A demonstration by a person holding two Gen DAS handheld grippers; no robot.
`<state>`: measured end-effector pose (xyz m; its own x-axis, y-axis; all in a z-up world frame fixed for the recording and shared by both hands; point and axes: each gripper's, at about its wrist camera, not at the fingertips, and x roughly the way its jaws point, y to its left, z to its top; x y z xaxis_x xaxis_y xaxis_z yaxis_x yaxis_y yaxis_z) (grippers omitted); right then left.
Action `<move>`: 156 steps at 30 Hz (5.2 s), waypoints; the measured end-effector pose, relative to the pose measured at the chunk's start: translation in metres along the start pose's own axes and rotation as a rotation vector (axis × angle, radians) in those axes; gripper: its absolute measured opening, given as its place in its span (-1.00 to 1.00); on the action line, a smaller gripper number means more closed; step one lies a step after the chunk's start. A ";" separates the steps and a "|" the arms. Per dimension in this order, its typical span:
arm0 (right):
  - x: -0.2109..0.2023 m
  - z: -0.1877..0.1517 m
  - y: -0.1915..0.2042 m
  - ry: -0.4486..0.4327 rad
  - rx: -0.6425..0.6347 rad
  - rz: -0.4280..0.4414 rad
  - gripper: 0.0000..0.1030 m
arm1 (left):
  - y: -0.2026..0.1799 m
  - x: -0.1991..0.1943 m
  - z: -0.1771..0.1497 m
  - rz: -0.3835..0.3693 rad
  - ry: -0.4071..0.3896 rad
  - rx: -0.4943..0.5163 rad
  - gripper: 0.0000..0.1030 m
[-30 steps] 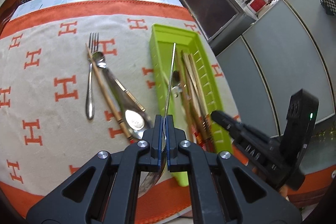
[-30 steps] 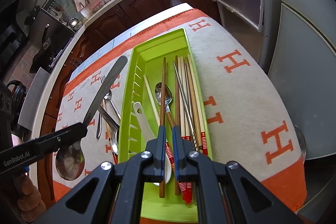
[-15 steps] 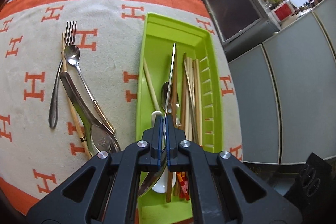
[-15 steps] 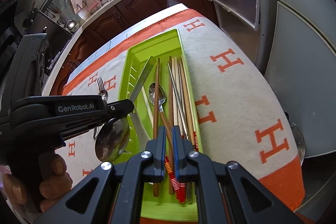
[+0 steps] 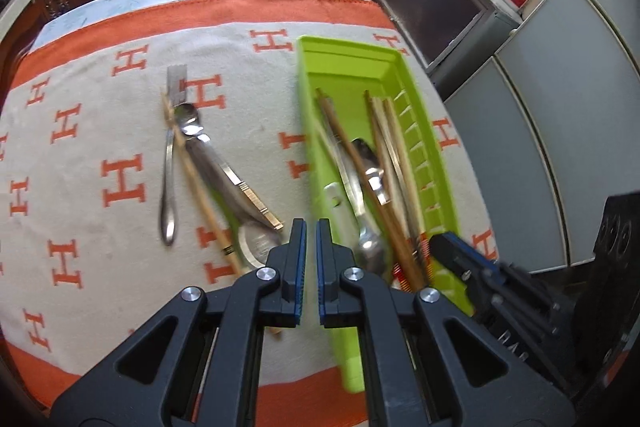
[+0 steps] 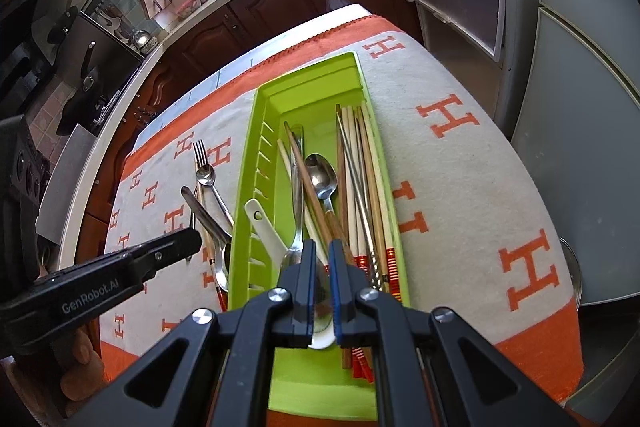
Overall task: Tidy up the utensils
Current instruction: 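Withdraw the left tool and move the right tool over the large steel spoon, then grasp the large steel spoon with the right tool and place it in the tray, then grasp the small steel spoon with the left tool and carry it to the tray, then lower the small spoon into the tray and open the left tool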
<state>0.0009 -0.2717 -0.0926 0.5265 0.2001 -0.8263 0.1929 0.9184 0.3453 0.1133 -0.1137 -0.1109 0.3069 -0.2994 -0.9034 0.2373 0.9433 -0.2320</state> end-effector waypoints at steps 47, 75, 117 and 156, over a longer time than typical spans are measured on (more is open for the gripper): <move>0.111 0.004 0.152 0.070 -0.402 -0.133 -0.59 | 0.182 0.000 -0.060 0.170 -0.003 -0.248 -0.98; 0.042 0.017 0.076 0.139 -0.003 0.273 -0.99 | 0.161 -0.003 -0.048 0.163 -0.005 -0.190 -0.98; -0.004 0.018 -0.029 0.048 0.203 0.295 -0.98 | 0.045 0.093 0.064 0.251 0.065 -0.154 -0.81; 0.024 0.028 -0.034 0.025 0.204 0.140 -0.55 | -0.015 0.003 -0.008 -0.117 0.067 -0.009 -0.97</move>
<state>0.0302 -0.3076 -0.1117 0.5396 0.3311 -0.7741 0.2843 0.7937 0.5377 0.1036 -0.1273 -0.1128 0.2150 -0.3973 -0.8922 0.2597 0.9039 -0.3399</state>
